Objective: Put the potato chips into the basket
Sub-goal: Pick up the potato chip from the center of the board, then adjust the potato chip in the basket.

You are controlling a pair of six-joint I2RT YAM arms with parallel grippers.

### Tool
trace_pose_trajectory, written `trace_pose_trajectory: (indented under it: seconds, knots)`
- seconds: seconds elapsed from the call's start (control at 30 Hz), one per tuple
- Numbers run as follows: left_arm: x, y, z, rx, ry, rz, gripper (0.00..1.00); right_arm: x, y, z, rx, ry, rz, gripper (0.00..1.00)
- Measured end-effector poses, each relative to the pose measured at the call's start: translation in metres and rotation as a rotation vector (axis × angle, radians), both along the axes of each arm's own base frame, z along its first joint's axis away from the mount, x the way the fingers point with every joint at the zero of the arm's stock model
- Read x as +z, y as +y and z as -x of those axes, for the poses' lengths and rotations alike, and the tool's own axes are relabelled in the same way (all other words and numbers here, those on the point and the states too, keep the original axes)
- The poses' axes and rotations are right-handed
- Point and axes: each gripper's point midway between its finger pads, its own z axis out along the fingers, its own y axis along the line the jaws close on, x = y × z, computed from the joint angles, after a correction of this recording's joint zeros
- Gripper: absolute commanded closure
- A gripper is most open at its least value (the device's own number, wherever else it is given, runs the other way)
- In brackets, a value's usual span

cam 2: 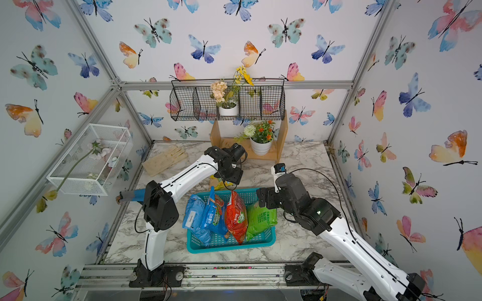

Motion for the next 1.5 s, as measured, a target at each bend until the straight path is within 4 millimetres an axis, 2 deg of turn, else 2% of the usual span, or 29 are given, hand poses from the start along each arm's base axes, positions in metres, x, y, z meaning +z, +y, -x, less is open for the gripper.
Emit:
trace_pose_trajectory:
  seconds: [0.13, 0.2, 0.3, 0.47, 0.53, 0.57, 0.73, 0.83, 1.03, 1.33, 1.5]
  knots:
    - [-0.014, 0.007, 0.003, 0.015, 0.029, -0.055, 0.26, 0.007, 0.000, 0.006, 0.022, -0.004, -0.026, 0.08]
    - [-0.018, 0.009, 0.003, 0.021, 0.038, -0.068, 0.32, 0.008, 0.001, 0.008, 0.030, -0.001, -0.032, 0.08]
    - [-0.023, 0.013, 0.003, 0.034, 0.042, -0.091, 0.49, 0.009, 0.001, 0.011, 0.040, 0.001, -0.040, 0.08]
    - [-0.025, 0.017, 0.004, 0.053, 0.040, -0.106, 0.87, 0.014, -0.001, 0.016, 0.047, -0.010, -0.056, 0.08]
    - [-0.027, 0.018, 0.004, 0.053, 0.041, -0.112, 0.97, 0.017, -0.003, 0.017, 0.047, -0.019, -0.065, 0.08]
    - [-0.027, 0.018, 0.004, 0.058, 0.041, -0.111, 1.00, 0.019, -0.004, 0.018, 0.047, -0.023, -0.068, 0.08]
    - [-0.020, 0.019, 0.003, 0.064, 0.032, -0.113, 1.00, 0.023, -0.006, 0.020, 0.048, -0.035, -0.079, 0.08]
    - [-0.003, 0.017, -0.002, 0.068, 0.003, -0.100, 1.00, 0.022, -0.006, 0.020, 0.048, -0.034, -0.077, 0.08]
    - [0.047, 0.016, -0.011, 0.077, -0.088, -0.040, 1.00, 0.014, -0.001, 0.016, 0.054, -0.013, -0.054, 0.08]
    - [0.125, 0.033, 0.005, 0.079, -0.215, 0.072, 1.00, -0.003, 0.010, 0.006, 0.056, 0.028, -0.018, 0.06]
    - [0.156, 0.040, 0.013, 0.074, -0.271, 0.119, 1.00, -0.009, 0.012, 0.001, 0.051, 0.033, -0.010, 0.04]
